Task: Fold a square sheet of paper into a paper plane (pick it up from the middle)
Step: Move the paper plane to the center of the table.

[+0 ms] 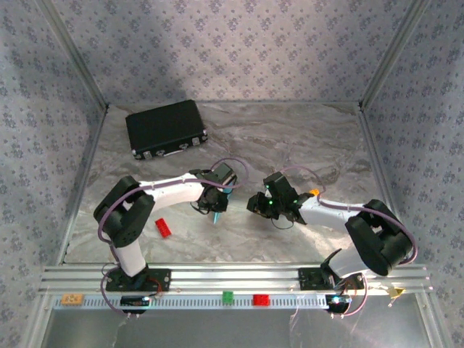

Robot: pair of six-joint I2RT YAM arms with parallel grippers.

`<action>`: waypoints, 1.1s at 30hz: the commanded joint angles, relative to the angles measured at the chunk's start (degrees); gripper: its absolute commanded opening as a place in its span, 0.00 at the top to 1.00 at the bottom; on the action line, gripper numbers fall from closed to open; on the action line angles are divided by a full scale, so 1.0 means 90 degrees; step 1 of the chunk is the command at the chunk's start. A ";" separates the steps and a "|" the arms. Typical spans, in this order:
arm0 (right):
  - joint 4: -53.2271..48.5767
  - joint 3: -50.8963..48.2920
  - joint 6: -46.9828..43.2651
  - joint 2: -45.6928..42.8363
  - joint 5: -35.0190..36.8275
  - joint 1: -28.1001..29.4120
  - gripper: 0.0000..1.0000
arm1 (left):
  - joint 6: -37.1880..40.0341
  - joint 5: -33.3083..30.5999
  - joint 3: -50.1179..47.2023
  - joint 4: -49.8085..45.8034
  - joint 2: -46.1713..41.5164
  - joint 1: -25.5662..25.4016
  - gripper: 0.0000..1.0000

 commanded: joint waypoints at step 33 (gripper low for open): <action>-0.0476 -0.0184 -0.0173 -0.0707 0.0165 -0.0237 0.74 | -0.0744 -0.0250 0.0161 -0.0233 0.0366 -0.0289 0.72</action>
